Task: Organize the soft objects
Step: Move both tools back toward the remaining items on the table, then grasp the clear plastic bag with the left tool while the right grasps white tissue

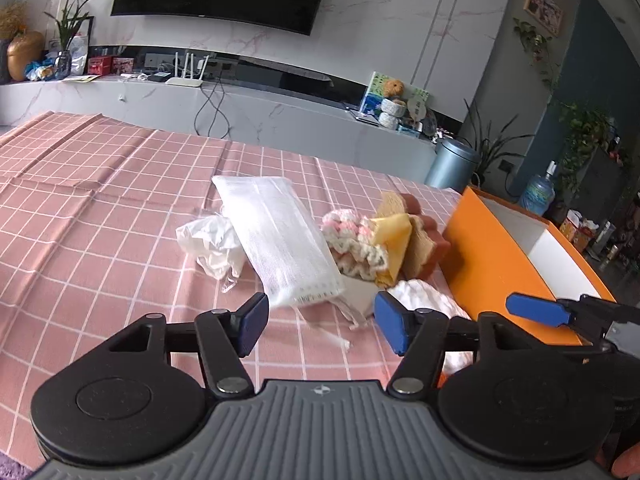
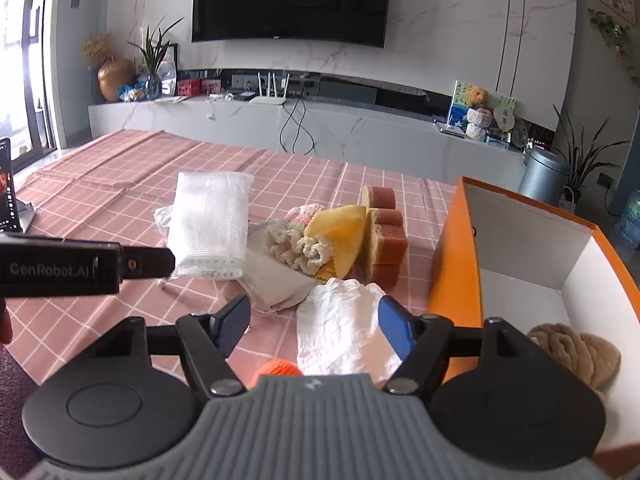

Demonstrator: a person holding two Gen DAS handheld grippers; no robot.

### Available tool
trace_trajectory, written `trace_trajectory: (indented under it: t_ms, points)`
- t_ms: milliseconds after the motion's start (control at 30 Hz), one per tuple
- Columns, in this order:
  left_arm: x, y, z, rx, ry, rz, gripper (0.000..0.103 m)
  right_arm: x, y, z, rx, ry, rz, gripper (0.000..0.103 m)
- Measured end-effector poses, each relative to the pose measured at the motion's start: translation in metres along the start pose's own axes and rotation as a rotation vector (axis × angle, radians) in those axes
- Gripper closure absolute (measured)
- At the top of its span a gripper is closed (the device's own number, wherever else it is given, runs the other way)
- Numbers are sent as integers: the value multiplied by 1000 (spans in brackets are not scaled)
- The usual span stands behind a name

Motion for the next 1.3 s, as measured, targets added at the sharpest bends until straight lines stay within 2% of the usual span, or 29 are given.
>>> trace_trajectory:
  t_ms: [67,167,400,600,867,933,1000,1100,1167,1200,1300]
  points:
    - [10,7,-3,-9,13,-8,30,12,4,0,-5,2,-12,35]
    - [27,15,-4,-10,29,-16,29,31,12,-1,-5,11,-32,49]
    - [60,23,-18,-81,86,-69,29,84,22,-14,2,39,-85,54]
    - [75,19,-21,-120,93,-105,31,107,26,-36,-4,125,-75,62]
    - [91,12,-25,-161,104,-160,61,105,21,-49,-1,210,-59,67]
    - [95,9,-25,-161,101,-180,74,104,19,-50,-6,214,-68,68]
    - [98,5,-27,-173,97,-195,80,102,17,-49,-11,209,-72,68]
    - [95,4,-29,-164,101,-186,88,91,13,-40,-8,178,-75,67]
    - [89,4,-28,-159,92,-171,100,82,9,-30,3,137,-75,65]
    - [85,4,-27,-151,89,-166,100,78,7,-25,6,116,-72,60]
    - [71,4,-22,-137,59,-157,100,67,0,-9,-5,17,-67,56]
Point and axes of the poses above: each gripper's, at about its wrist camera, not at the fingertips, and x roughly the way its jaws point, z to its right, y to its top, the point moved 9 cm from there along x, roughly the way its jaws point, and after that the axes turned 1 degree about -x, right-handed, at the moved point
